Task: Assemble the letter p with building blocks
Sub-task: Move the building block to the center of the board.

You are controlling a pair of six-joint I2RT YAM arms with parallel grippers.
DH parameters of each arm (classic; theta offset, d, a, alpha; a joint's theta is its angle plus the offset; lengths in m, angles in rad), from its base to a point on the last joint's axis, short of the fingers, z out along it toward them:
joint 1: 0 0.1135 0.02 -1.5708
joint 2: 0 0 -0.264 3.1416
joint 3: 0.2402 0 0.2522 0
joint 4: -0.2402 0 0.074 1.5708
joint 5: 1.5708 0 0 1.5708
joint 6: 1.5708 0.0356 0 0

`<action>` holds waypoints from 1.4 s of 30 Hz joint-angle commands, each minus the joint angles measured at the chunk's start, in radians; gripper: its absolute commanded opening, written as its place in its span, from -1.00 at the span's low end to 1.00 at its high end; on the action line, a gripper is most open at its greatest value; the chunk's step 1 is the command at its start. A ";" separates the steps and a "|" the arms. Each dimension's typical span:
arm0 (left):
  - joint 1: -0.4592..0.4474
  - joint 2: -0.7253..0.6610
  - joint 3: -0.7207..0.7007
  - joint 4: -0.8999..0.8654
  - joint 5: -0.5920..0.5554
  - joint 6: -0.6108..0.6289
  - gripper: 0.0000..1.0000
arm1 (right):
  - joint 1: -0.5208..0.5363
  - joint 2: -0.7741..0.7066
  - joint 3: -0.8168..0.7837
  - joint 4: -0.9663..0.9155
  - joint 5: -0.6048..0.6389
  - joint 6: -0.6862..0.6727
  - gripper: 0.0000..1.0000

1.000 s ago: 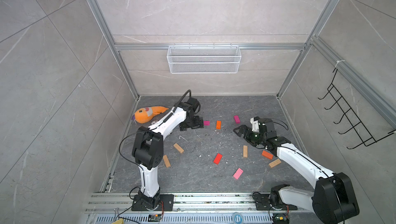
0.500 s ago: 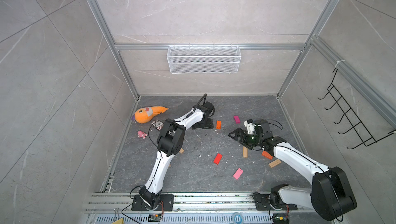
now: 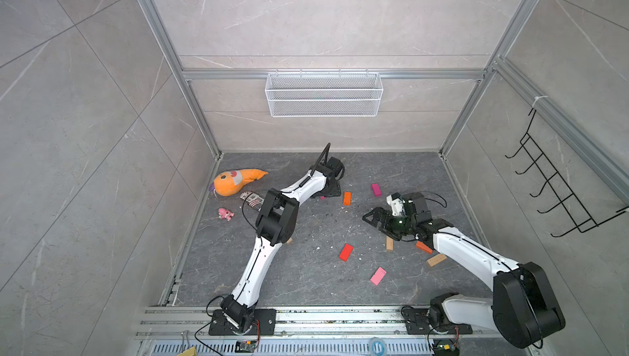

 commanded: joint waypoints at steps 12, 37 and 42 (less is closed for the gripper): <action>-0.047 0.107 0.078 -0.095 -0.002 -0.309 0.53 | 0.006 0.058 -0.031 0.068 -0.044 0.019 1.00; -0.059 -0.269 -0.343 -0.037 -0.049 -0.066 0.05 | 0.028 0.055 -0.017 0.056 -0.010 0.017 1.00; -0.058 -0.378 -0.508 0.040 0.004 -0.046 0.05 | 0.070 0.046 -0.015 0.043 0.036 0.019 1.00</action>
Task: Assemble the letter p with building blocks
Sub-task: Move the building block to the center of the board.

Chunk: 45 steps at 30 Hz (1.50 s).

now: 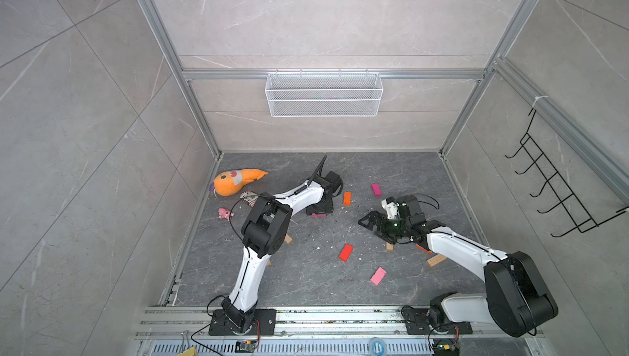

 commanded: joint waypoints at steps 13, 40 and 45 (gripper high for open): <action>-0.051 -0.178 -0.282 0.244 0.043 -0.021 0.03 | 0.118 -0.031 0.003 0.006 0.101 0.070 1.00; -0.065 -0.262 -0.451 0.326 0.036 -0.003 0.11 | 0.251 -0.075 -0.039 0.048 0.220 0.125 1.00; -0.065 -0.258 -0.452 0.331 0.034 0.004 0.13 | 0.254 -0.069 -0.043 0.051 0.222 0.128 1.00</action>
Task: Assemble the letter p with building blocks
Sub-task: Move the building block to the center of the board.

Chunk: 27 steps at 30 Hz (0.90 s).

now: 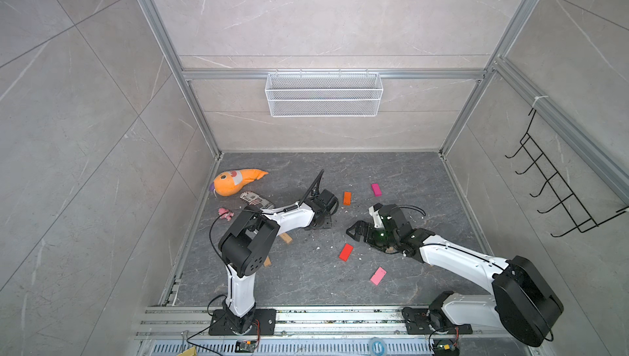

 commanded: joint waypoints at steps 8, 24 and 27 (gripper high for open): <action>-0.002 -0.003 -0.020 -0.016 0.003 0.059 0.10 | 0.009 -0.011 -0.025 0.027 0.020 0.019 1.00; -0.003 0.006 0.004 -0.055 -0.014 0.039 0.42 | 0.011 0.001 -0.030 0.038 0.025 0.024 1.00; -0.003 0.009 0.005 -0.058 -0.012 0.033 0.51 | 0.011 -0.002 -0.033 0.041 0.027 0.025 1.00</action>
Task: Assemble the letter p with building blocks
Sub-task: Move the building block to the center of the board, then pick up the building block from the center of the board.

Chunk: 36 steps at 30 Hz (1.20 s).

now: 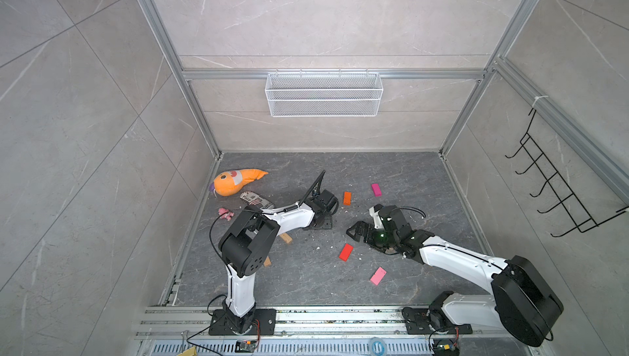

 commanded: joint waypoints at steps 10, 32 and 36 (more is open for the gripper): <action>-0.002 -0.009 0.032 -0.047 0.037 -0.016 0.70 | 0.005 -0.005 -0.006 -0.002 0.029 -0.004 1.00; 0.147 -0.778 -0.164 0.004 0.101 0.267 0.99 | -0.015 0.251 0.427 -0.321 0.294 -0.215 1.00; 0.149 -0.897 -0.235 -0.010 0.052 0.386 0.99 | -0.023 0.383 0.543 -0.350 0.342 -0.239 0.93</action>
